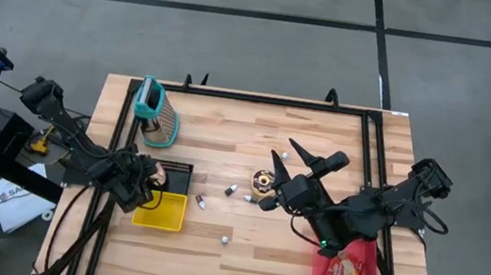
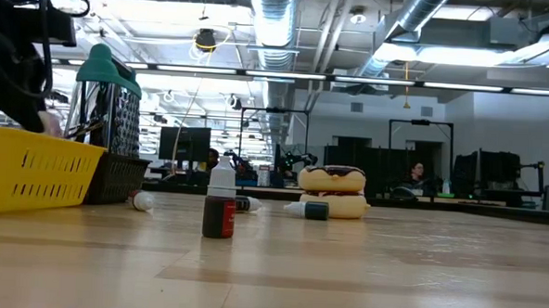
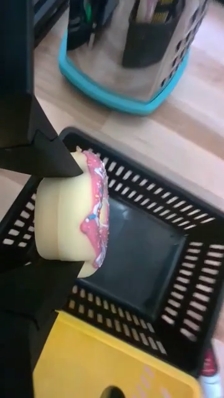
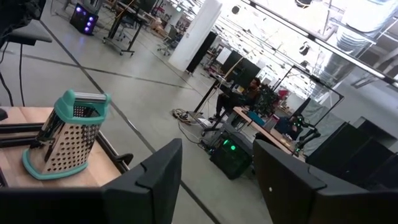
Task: Pick & Place Food Item
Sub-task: Put the pink donut into the black bin
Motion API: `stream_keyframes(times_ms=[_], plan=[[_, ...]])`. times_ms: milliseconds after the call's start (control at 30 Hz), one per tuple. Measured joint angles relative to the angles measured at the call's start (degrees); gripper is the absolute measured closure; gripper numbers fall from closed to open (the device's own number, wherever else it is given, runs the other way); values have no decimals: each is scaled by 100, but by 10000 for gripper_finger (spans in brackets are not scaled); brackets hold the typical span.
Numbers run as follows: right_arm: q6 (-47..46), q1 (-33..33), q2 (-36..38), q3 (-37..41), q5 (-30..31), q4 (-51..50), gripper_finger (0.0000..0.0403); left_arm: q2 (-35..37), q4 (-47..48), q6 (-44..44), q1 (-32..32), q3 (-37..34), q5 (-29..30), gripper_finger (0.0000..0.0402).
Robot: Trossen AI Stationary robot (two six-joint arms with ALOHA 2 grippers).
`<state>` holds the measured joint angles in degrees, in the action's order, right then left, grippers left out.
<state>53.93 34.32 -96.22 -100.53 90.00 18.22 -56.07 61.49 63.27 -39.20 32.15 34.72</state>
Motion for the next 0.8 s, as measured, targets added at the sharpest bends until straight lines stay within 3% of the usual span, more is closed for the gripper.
stream_keyframes(times_ms=[400,800], plan=[[0,-62,6,0,0,-2,216,7,-55,492,0,-18,-371,160],[0,-63,6,0,0,-7,216,8,89,1097,7,-15,-360,158]])
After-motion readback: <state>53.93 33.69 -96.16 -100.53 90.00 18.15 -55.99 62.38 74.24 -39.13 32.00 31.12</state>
